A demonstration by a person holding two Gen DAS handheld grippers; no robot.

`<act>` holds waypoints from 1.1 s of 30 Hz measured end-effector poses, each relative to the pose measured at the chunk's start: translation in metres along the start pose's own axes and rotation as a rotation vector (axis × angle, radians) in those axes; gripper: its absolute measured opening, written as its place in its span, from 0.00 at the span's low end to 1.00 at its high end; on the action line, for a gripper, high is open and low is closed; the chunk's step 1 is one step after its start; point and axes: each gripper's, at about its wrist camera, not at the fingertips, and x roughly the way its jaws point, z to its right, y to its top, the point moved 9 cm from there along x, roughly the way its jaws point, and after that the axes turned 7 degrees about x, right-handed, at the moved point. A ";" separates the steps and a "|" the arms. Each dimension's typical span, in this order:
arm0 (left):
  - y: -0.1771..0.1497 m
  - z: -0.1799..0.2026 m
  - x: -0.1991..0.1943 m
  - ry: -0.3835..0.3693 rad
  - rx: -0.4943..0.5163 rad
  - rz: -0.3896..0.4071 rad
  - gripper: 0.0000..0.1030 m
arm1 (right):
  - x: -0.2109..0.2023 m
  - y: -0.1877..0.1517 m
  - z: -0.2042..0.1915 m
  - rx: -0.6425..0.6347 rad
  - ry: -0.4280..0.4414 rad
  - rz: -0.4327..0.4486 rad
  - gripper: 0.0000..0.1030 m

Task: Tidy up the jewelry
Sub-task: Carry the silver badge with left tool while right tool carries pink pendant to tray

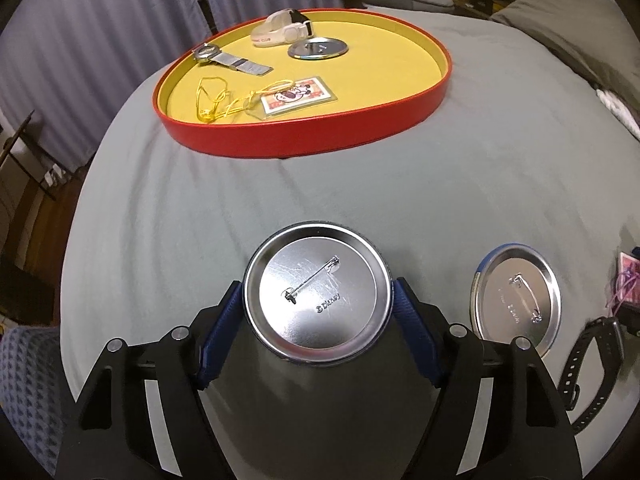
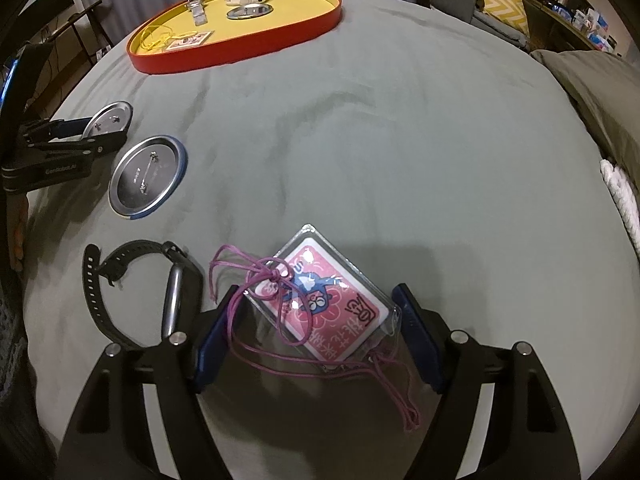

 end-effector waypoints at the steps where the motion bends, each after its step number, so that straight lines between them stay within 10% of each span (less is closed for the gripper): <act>1: 0.000 0.000 -0.002 -0.005 -0.003 0.003 0.70 | 0.000 0.001 0.000 0.001 0.001 0.001 0.69; 16: 0.022 0.005 -0.042 -0.021 0.000 0.110 0.70 | -0.021 0.035 -0.004 0.013 0.019 0.072 0.69; 33: 0.127 -0.046 -0.063 -0.051 -0.144 0.185 0.70 | -0.073 0.192 -0.023 -0.041 0.035 0.238 0.69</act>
